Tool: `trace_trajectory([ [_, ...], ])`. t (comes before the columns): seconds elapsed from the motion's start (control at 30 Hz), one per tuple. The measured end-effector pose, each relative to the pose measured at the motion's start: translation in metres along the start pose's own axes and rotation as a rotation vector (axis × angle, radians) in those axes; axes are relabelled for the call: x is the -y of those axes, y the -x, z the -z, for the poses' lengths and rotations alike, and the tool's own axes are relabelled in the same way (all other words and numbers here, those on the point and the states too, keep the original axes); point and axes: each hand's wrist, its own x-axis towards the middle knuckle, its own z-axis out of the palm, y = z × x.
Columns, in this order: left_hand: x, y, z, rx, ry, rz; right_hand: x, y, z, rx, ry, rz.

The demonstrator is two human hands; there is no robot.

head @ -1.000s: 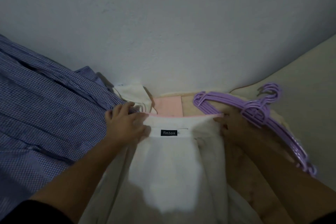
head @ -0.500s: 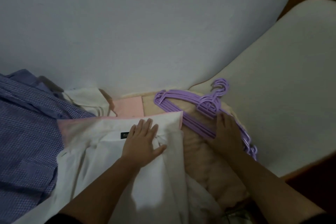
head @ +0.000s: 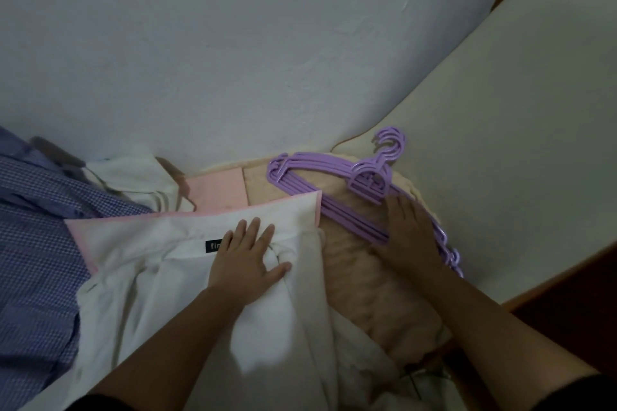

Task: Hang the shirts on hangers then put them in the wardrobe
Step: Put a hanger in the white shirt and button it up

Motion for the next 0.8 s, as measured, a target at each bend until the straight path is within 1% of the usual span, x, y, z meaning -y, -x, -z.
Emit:
trace_trajectory([
  [0.1, 0.002, 0.005, 0.008, 0.024, -0.024, 0.016, 0.002, 0.002, 0.011, -0.028, -0.024, 0.013],
  [0.2, 0.005, 0.014, 0.016, 0.028, -0.055, 0.030, 0.011, 0.004, 0.024, -0.117, -0.010, 0.008],
  [0.3, 0.012, 0.027, 0.027, 0.039, -0.069, 0.065, 0.023, 0.007, 0.041, -0.246, -0.030, -0.091],
  [0.37, 0.019, 0.038, 0.033, 0.044, -0.063, 0.100, 0.031, 0.009, 0.055, -0.306, -0.109, -0.156],
  [0.43, 0.025, 0.050, 0.041, 0.038, -0.063, 0.147, 0.036, 0.009, 0.062, -0.235, -0.182, -0.118],
  [0.57, 0.039, 0.077, 0.058, 0.023, -0.030, 0.193, 0.041, 0.008, 0.046, 0.045, -0.119, 0.138],
  [0.63, 0.049, 0.092, 0.064, 0.010, 0.002, 0.228, 0.051, 0.009, 0.037, 0.170, -0.097, 0.225],
  [0.7, 0.062, 0.107, 0.065, -0.027, 0.009, 0.273, 0.062, 0.009, 0.024, 0.238, -0.036, 0.314],
  [0.8, 0.081, 0.121, 0.065, -0.128, 0.010, 0.351, 0.076, 0.011, 0.012, 0.365, -0.003, 0.410],
])
